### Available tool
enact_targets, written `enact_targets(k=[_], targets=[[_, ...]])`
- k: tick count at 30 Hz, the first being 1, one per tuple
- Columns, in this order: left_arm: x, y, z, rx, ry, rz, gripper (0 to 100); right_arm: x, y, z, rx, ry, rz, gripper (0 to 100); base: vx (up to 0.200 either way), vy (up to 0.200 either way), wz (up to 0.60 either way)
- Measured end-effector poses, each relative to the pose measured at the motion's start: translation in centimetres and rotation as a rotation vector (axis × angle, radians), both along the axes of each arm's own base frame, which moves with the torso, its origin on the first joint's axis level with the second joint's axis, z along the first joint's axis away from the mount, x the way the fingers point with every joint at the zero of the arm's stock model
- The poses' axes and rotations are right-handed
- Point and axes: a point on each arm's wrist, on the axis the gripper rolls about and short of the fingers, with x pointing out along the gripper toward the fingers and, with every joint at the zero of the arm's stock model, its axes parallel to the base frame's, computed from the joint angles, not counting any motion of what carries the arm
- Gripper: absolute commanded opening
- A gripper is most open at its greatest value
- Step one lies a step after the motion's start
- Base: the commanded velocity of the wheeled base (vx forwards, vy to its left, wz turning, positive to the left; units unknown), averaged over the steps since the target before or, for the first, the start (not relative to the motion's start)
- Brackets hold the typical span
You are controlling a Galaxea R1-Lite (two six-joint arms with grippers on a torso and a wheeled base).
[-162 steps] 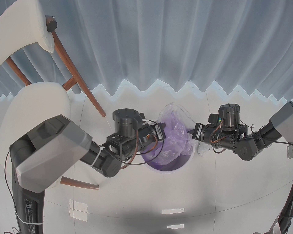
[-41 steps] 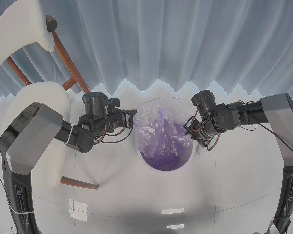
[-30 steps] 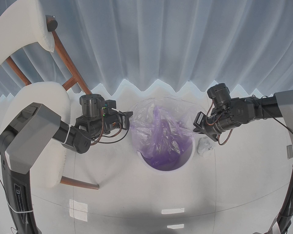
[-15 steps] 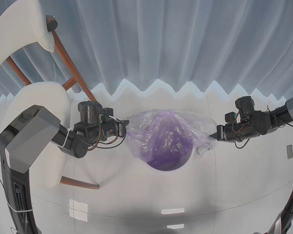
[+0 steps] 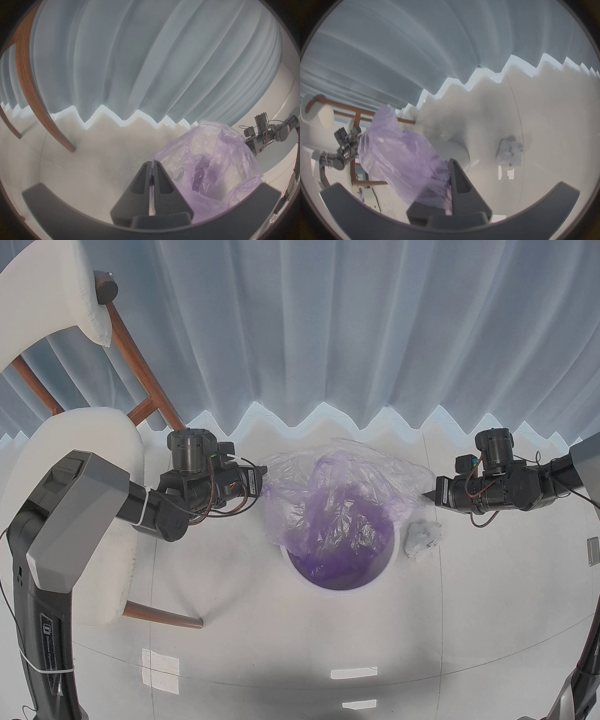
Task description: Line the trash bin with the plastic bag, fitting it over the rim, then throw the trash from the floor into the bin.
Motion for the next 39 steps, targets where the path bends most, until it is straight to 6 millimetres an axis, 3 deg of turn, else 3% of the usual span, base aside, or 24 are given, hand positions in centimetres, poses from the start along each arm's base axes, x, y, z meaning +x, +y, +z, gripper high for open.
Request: enact_targets(k=[7, 18, 19, 27, 34, 39], targets=[[1.4, -1.1, 0.4, -0.008, 0.035, 0.039, 0, 2.6, 0.6, 1.0, 0.079, -0.007, -0.069, 0, 0.000, 0.000, 0.00], [2.7, -0.7, -2.8, 0.025, 0.126, 0.082, 0, 4.0, 0.7, -2.5, 0.047, 0.095, -0.114, 0, 0.000, 0.000, 0.00], [2.8, -0.7, -3.0, 0.027, 0.130, 0.085, 0, 4.1, 0.7, -2.7, 0.047, 0.097, -0.116, 100, 0.000, 0.000, 0.00], [2.8, -0.9, -3.0, 0.024, 0.122, 0.084, 0, 3.9, 0.5, -1.6, 0.061, 0.073, -0.126, 100, 0.000, 0.000, 0.00], [2.2, -1.5, -1.7, 0.017, 0.099, 0.076, 0, 1.2, 0.8, 3.4, 0.260, 0.121, -0.231, 100, 0.000, 0.000, 0.00], [1.7, -2.2, -0.8, 0.016, 0.082, 0.076, 0, -1.4, 3.3, 6.6, 0.417, 0.188, -0.263, 100, 0.000, 0.000, 0.00]])
